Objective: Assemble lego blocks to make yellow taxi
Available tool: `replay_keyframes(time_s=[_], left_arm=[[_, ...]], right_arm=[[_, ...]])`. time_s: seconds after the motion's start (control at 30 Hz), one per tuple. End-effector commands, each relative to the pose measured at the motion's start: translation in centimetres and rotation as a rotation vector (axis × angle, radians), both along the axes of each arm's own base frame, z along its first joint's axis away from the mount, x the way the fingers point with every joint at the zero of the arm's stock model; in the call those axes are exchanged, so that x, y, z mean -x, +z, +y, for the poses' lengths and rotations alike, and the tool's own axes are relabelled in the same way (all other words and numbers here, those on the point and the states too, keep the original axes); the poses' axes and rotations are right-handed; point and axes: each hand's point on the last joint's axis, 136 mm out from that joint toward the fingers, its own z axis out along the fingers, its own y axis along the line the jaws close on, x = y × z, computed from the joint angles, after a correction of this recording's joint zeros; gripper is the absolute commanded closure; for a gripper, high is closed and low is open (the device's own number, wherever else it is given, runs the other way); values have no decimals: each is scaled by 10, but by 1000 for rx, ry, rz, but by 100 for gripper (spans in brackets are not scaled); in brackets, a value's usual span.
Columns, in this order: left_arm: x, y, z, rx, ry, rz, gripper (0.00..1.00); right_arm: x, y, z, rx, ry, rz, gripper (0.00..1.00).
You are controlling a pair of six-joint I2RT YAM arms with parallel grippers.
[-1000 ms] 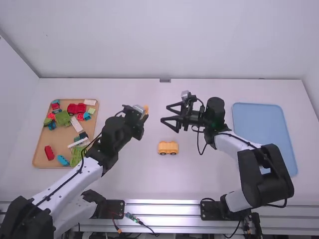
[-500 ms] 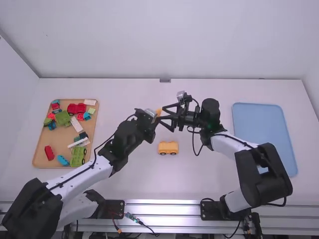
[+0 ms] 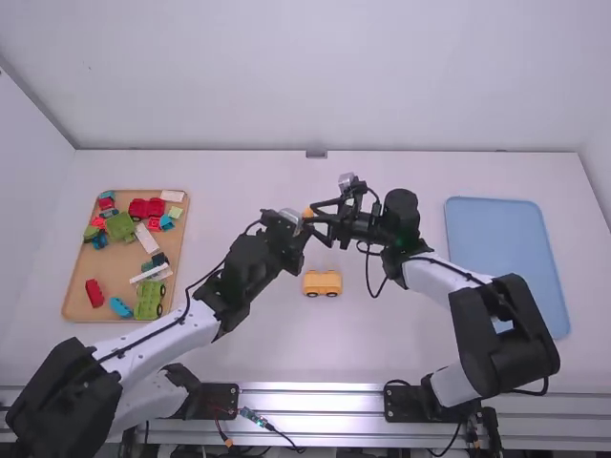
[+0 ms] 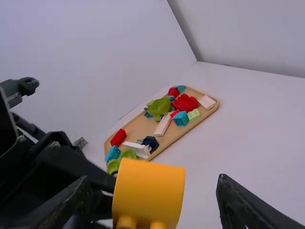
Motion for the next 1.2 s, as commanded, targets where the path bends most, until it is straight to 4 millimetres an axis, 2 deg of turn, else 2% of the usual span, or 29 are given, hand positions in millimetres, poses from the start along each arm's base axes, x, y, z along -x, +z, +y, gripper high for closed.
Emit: replay_keyframes(time_s=[0.0, 0.23, 0.3, 0.43, 0.67, 0.77, 0.8, 0.83, 0.87, 0.9, 0.93, 0.97, 1.0, 1.17], left_arm=[[0, 1, -1, 10, 26, 1, 98], [2, 1, -3, 23, 18, 9, 98], [1, 2, -3, 39, 24, 9, 98], [1, 6, -4, 48, 19, -2, 98], [2, 6, -5, 49, 14, -1, 98], [2, 6, -5, 49, 15, -2, 98], [2, 6, -5, 49, 15, -2, 89], [2, 6, -5, 49, 15, -1, 69], [2, 6, -5, 48, 15, -1, 57], [0, 6, -3, 48, 20, -1, 35], [0, 6, -3, 48, 20, 0, 33], [1, 4, -3, 43, 20, 3, 12], [2, 4, -5, 32, 13, 0, 2], [3, -13, 3, -78, 5, 27, 1]], right_arm=[[-6, 5, 3, -4, -12, -12, 36], [-5, 5, 3, -8, -11, -1, 49], [-5, 5, 3, -9, -12, 6, 57], [-5, 5, 3, -9, -12, 5, 65], [-5, 5, 3, -11, -9, 10, 85], [-5, 5, 3, -11, -9, 10, 86], [-5, 5, 3, -11, -9, 9, 86], [-5, 5, 3, -11, -10, 9, 86], [-5, 5, 3, -11, -10, 9, 85], [-5, 5, 2, -11, -11, 8, 88], [-6, 5, 2, -10, -13, 8, 88], [-6, 5, 2, -8, -13, 0, 89], [-6, 5, 2, -6, -14, -10, 89], [-16, 4, -11, 7, -46, -42, 90]])
